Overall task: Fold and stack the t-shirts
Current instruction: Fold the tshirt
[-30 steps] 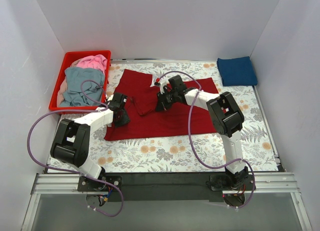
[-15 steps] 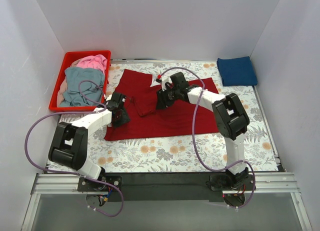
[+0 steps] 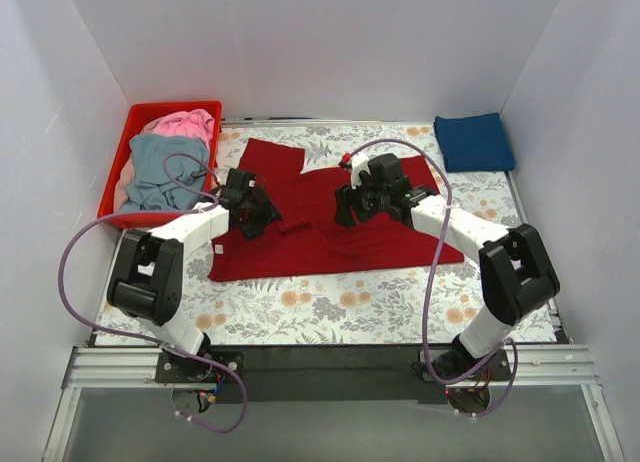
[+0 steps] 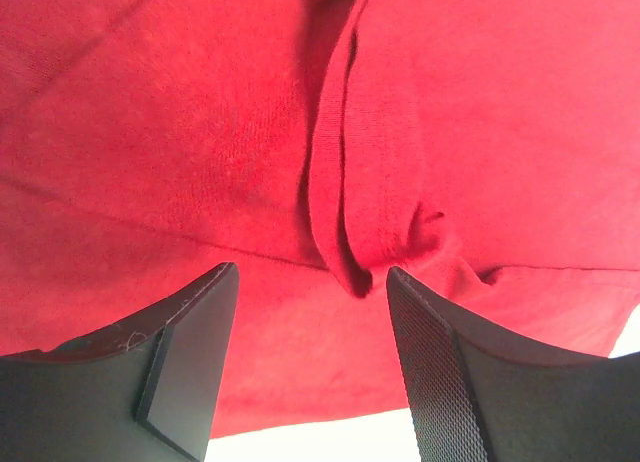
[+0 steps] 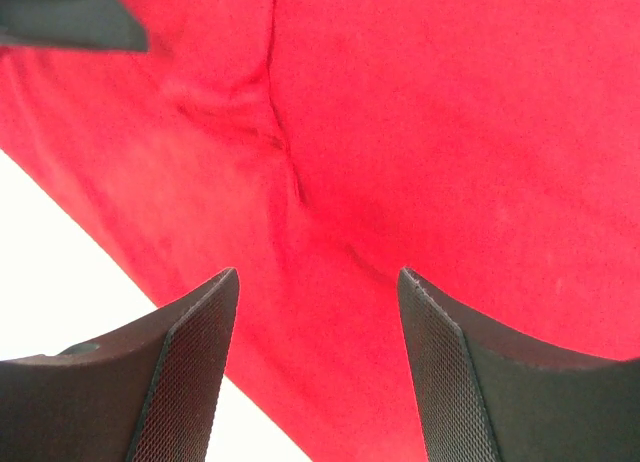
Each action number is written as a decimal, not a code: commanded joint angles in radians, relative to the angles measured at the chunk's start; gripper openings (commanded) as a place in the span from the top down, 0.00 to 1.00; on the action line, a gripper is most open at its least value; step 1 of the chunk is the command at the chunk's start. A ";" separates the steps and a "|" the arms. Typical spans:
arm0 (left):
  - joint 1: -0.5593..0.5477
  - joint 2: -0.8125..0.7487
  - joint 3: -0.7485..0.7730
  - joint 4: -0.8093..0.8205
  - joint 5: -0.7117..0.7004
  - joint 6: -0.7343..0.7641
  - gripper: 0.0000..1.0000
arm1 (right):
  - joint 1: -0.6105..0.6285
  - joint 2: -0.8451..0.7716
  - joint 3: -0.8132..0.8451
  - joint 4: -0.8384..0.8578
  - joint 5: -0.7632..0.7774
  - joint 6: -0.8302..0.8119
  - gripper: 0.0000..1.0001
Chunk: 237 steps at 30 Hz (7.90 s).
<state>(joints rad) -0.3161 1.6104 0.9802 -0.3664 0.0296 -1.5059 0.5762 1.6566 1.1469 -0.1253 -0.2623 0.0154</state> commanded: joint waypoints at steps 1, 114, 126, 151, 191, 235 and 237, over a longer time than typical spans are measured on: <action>0.002 0.042 0.032 0.058 0.075 -0.054 0.40 | -0.004 -0.087 -0.065 0.004 0.061 0.009 0.28; 0.091 0.413 0.420 0.035 -0.183 0.266 0.80 | -0.068 0.248 0.106 0.288 0.003 0.258 0.45; 0.074 0.096 0.307 -0.077 -0.178 0.228 0.68 | -0.288 -0.113 -0.240 0.078 0.181 0.228 0.43; 0.149 -0.201 -0.359 -0.287 -0.053 0.029 0.80 | -0.910 -0.476 -0.753 -0.180 -0.014 0.388 0.40; 0.147 0.083 -0.069 -0.166 -0.120 0.196 0.74 | -0.555 -0.103 -0.391 -0.103 0.258 0.253 0.38; 0.149 0.405 0.319 0.014 -0.200 0.510 0.74 | -0.369 -0.048 -0.090 -0.091 0.222 0.137 0.37; 0.149 0.411 0.321 0.012 -0.195 0.513 0.83 | -0.374 -0.012 -0.032 -0.091 0.248 0.101 0.37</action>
<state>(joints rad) -0.1719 1.9923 1.3174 -0.3347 -0.1913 -1.0061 0.2035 1.6123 1.0267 -0.2405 -0.0719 0.1734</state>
